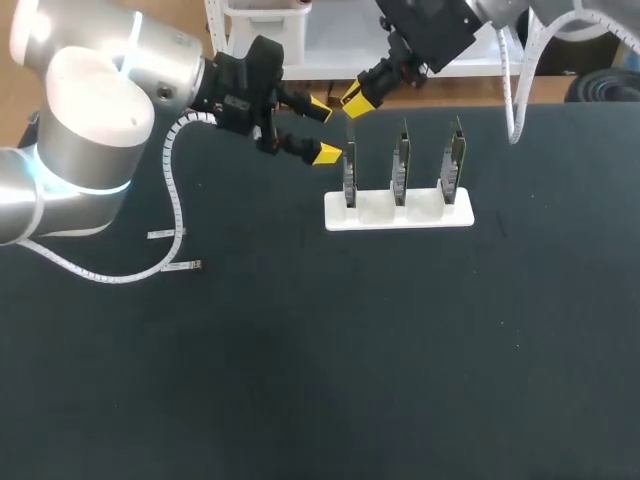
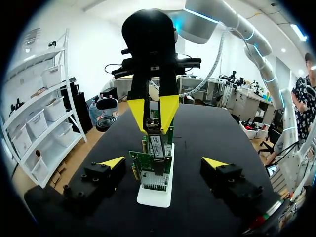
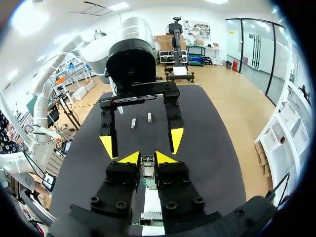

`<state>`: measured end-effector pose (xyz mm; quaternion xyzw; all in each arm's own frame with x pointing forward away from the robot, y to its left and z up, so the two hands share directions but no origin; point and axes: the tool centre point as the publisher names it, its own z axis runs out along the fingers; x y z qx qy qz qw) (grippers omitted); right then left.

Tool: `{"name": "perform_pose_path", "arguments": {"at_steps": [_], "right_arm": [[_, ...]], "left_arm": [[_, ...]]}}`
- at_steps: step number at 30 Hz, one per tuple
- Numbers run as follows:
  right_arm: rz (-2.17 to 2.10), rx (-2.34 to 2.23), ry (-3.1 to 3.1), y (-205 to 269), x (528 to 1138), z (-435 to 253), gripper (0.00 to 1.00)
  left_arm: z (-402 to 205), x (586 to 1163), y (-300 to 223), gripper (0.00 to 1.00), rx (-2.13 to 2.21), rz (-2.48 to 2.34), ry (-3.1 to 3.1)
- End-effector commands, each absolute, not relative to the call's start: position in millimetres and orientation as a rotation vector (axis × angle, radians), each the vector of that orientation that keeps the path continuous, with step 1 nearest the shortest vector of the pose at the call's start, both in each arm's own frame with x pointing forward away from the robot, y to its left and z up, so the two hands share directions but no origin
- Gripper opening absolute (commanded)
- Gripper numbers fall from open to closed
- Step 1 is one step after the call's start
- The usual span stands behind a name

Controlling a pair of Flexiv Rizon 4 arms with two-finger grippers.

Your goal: Pick up the optical module with the left hand, and insert it into the network port with the right hand.

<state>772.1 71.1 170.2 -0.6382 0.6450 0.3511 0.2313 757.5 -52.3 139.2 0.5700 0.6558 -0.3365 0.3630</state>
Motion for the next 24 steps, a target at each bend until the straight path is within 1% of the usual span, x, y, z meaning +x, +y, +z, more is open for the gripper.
{"name": "perform_pose_path", "arguments": {"at_steps": [1,24], "right_arm": [[0.957,-1.757,1.775,70.7,772.4,167.4,0.0],[0.95,-1.775,1.754,70.6,771.6,168.9,0.0]], "left_arm": [[139.3,759.1,-53.0,1.0,1.471,-0.867,1.692],[139.3,759.1,-53.0,1.0,1.471,-0.867,1.692]]}}
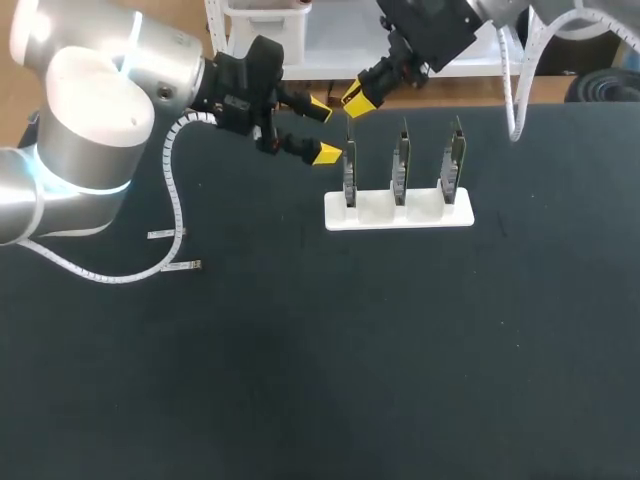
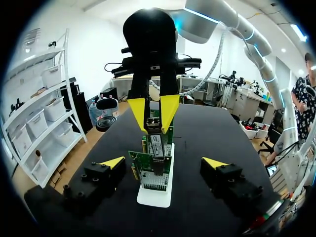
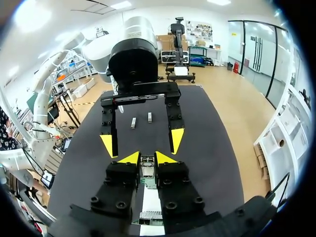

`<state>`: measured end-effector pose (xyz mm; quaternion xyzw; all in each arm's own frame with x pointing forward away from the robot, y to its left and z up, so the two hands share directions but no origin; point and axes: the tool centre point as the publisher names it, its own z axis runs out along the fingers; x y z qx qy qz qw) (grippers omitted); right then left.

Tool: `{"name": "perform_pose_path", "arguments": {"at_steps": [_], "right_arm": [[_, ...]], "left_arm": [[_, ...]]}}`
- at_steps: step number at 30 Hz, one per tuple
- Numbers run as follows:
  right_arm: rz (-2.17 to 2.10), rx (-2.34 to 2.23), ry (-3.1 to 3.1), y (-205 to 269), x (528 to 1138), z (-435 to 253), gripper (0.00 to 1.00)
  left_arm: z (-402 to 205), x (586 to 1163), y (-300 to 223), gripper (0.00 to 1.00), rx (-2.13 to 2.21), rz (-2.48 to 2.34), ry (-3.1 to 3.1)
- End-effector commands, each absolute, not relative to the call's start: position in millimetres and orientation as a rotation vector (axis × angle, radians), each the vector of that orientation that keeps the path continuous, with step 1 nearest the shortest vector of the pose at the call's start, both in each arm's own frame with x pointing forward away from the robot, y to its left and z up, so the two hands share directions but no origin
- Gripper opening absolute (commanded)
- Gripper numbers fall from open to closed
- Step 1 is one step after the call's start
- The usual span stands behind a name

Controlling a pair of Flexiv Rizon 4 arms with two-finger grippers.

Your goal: Pick up the optical module with the left hand, and insert it into the network port with the right hand.

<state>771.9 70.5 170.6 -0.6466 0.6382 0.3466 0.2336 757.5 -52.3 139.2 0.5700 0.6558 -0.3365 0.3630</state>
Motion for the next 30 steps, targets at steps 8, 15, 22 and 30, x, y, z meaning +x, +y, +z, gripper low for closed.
{"name": "perform_pose_path", "arguments": {"at_steps": [8,15,22,30], "right_arm": [[0.938,-1.769,1.758,70.1,771.2,167.6,0.0],[0.929,-1.768,1.75,71.2,771.3,169.5,0.0],[0.924,-1.776,1.742,71.7,771.5,171.9,0.0],[0.922,-1.777,1.751,72.1,771.1,169.2,0.0]], "left_arm": [[139.3,759.1,-53.0,1.0,1.471,-0.867,1.692],[139.3,759.1,-53.0,1.0,1.471,-0.867,1.692],[139.3,759.1,-53.0,1.0,1.471,-0.867,1.692],[139.3,759.1,-53.0,1.0,1.471,-0.867,1.692]]}}
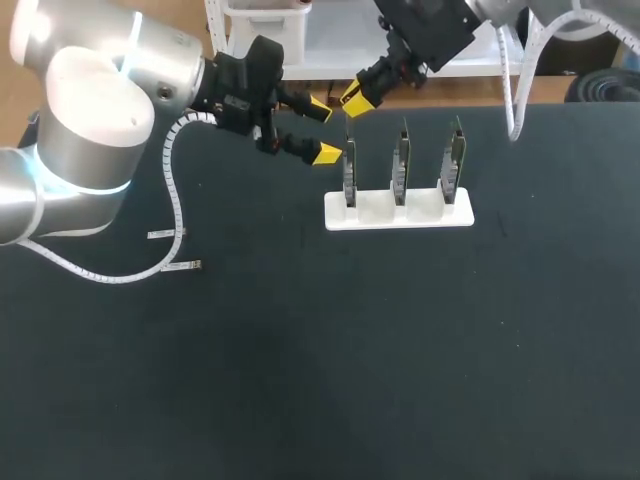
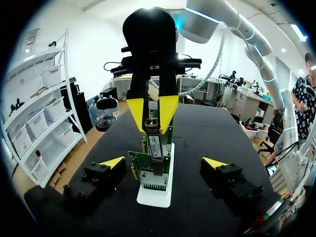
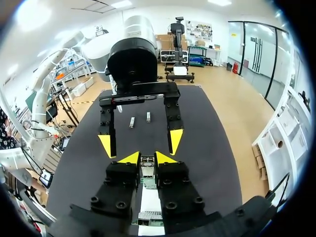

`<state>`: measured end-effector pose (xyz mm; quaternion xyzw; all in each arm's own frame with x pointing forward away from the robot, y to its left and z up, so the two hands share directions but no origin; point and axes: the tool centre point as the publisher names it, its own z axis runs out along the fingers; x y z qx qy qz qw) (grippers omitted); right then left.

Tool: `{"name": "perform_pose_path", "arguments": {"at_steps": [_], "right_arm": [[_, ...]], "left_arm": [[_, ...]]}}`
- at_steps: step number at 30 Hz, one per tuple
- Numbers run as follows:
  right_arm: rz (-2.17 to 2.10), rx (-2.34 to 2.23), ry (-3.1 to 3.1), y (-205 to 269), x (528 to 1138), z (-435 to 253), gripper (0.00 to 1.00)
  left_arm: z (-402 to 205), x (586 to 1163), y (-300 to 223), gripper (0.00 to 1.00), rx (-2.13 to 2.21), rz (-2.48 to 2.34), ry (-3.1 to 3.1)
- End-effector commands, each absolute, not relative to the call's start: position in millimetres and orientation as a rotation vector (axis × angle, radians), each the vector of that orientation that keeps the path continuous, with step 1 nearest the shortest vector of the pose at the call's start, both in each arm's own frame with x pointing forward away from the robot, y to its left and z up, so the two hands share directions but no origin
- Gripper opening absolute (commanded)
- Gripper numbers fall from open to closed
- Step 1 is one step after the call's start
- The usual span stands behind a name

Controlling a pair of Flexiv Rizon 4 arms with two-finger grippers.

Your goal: Pick up the optical module with the left hand, and insert it into the network port with the right hand.

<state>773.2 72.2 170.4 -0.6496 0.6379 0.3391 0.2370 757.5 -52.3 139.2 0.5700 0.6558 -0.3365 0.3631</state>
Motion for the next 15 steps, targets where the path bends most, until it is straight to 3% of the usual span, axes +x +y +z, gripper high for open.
{"name": "perform_pose_path", "arguments": {"at_steps": [1,14,15], "right_arm": [[0.922,-1.777,1.751,72.2,771.0,168.9,0.0],[0.918,-1.793,1.757,73.2,770.7,166.3,0.0],[0.919,-1.793,1.757,73.1,770.7,166.2,0.16]], "left_arm": [[139.3,759.1,-53.0,1.0,1.471,-0.867,1.692],[139.3,759.1,-53.0,1.0,1.471,-0.867,1.692],[139.3,759.1,-53.0,1.0,1.471,-0.867,1.692]]}}
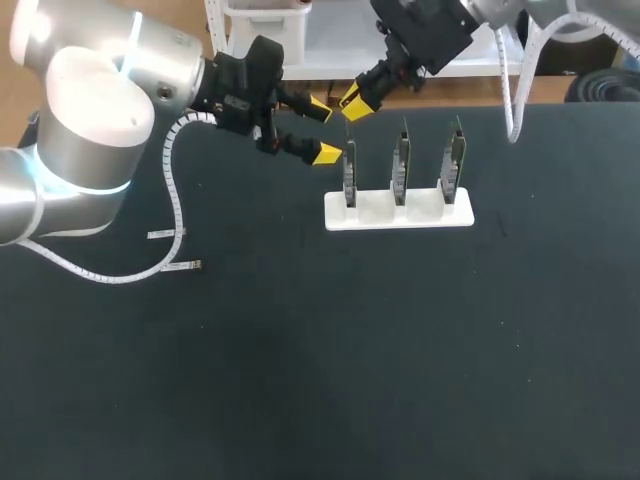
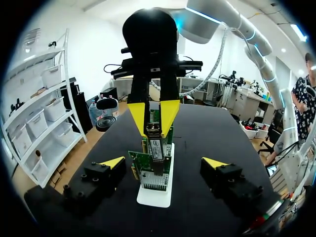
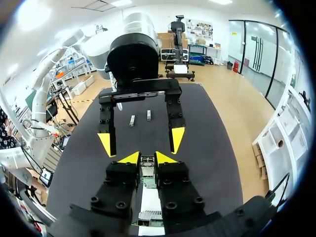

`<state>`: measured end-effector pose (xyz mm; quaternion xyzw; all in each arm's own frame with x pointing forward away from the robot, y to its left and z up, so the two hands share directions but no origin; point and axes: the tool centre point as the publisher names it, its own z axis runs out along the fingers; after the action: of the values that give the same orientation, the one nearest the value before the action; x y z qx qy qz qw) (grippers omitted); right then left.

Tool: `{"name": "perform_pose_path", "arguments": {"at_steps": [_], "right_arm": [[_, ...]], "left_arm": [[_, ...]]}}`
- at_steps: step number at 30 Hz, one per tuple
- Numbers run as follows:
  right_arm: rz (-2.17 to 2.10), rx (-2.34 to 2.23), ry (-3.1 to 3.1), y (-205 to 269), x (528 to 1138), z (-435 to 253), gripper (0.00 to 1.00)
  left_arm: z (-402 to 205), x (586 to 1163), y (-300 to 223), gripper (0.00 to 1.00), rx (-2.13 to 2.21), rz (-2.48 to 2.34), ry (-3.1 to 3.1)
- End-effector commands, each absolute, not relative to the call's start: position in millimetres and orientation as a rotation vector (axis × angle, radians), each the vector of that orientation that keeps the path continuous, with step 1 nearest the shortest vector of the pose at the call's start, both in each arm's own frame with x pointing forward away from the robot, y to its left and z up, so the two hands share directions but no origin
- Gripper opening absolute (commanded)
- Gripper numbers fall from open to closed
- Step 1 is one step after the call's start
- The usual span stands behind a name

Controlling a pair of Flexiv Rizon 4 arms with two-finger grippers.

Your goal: Pick up the optical module with the left hand, and insert it into the network port with the right hand.

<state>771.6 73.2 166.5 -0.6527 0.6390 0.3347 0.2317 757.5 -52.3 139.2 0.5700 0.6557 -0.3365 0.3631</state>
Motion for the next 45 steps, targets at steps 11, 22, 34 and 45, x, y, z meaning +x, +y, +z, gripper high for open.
{"name": "perform_pose_path", "arguments": {"at_steps": [11,22,34,45], "right_arm": [[0.923,-1.76,1.751,69,770,169,1.0],[0.985,-1.663,1.746,55,770,174,1.0],[1.031,-1.647,1.725,49,771,174,0.45],[1.017,-1.657,1.718,48,773,174,0.0]], "left_arm": [[139,759,-53,1.0,1.471,-0.867,1.692],[139,759,-53,1.0,1.471,-0.867,1.692],[139,759,-53,1.0,1.471,-0.867,1.692],[139,759,-53,1.0,1.471,-0.867,1.692]]}}
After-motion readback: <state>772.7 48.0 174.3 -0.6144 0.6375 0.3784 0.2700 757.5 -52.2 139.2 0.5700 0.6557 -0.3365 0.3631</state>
